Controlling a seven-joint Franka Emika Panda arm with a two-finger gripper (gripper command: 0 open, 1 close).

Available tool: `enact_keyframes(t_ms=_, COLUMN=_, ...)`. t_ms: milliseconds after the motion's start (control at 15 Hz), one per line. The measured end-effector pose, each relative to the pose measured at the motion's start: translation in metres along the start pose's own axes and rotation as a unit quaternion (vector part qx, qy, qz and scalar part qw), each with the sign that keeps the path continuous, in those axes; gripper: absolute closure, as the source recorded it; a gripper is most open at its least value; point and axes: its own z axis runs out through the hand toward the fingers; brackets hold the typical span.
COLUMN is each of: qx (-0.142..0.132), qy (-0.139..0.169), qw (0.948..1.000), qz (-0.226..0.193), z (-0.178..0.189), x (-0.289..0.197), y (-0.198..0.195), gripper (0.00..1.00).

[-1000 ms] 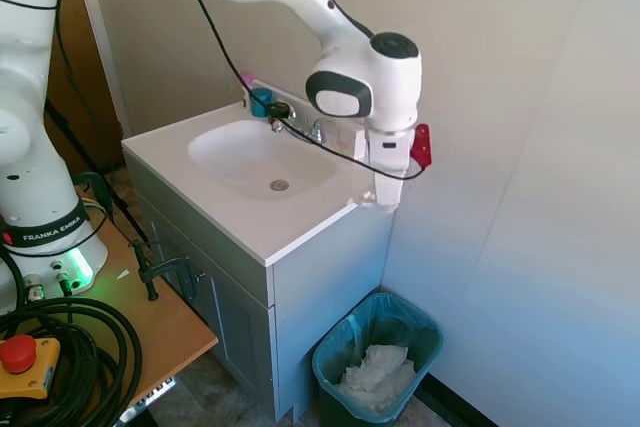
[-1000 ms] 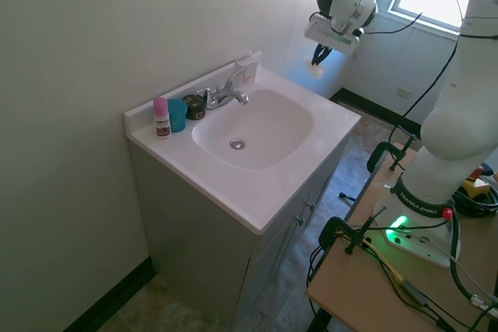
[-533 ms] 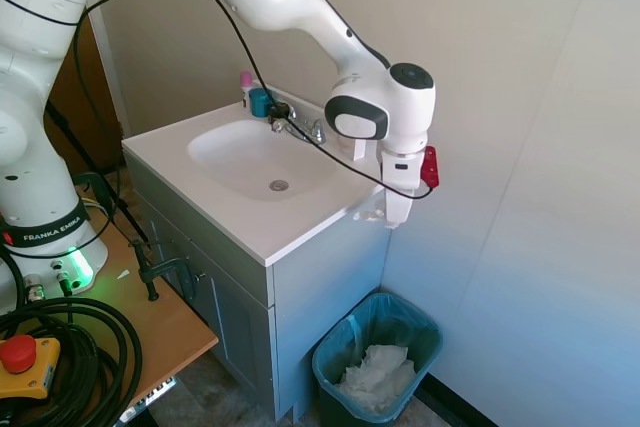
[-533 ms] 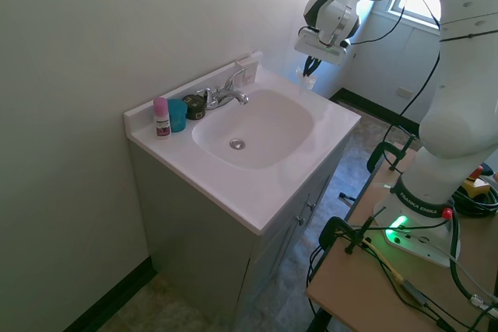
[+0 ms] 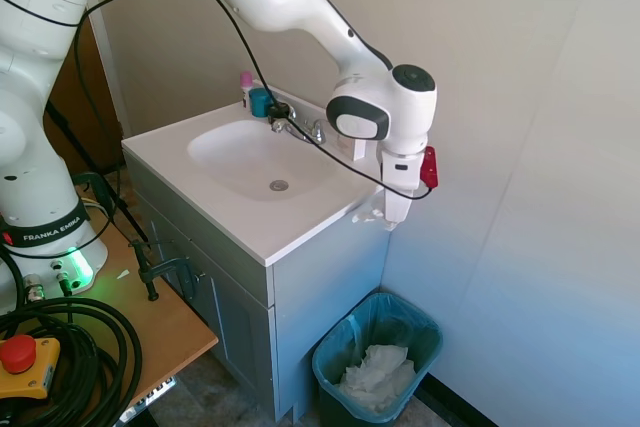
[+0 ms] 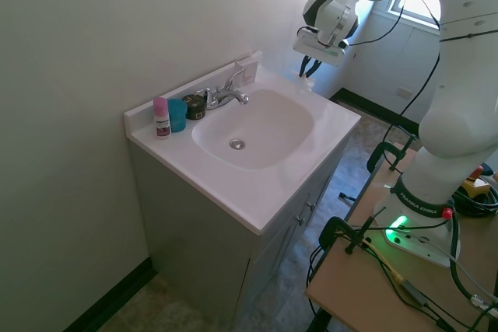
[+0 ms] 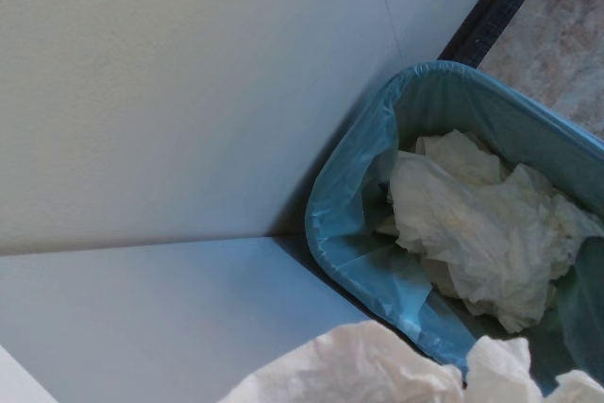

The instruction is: Throw the tissue in the trash bin

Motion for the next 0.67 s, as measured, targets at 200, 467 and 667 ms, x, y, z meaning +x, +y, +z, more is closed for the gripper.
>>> enact_keyframes(t_ms=200, qx=0.001, qy=-0.004, qw=1.0000, qz=-0.003, z=-0.004, x=0.000, y=-0.004, gripper=0.00)
enact_keyframes(t_ms=467, qx=0.003, qy=-0.002, qw=0.9999, qz=-0.011, z=-0.016, x=0.001, y=-0.008, gripper=0.00)
enact_keyframes(t_ms=667, qx=0.017, qy=-0.004, qw=0.9997, qz=-0.017, z=-0.051, x=0.007, y=-0.001, gripper=0.00)
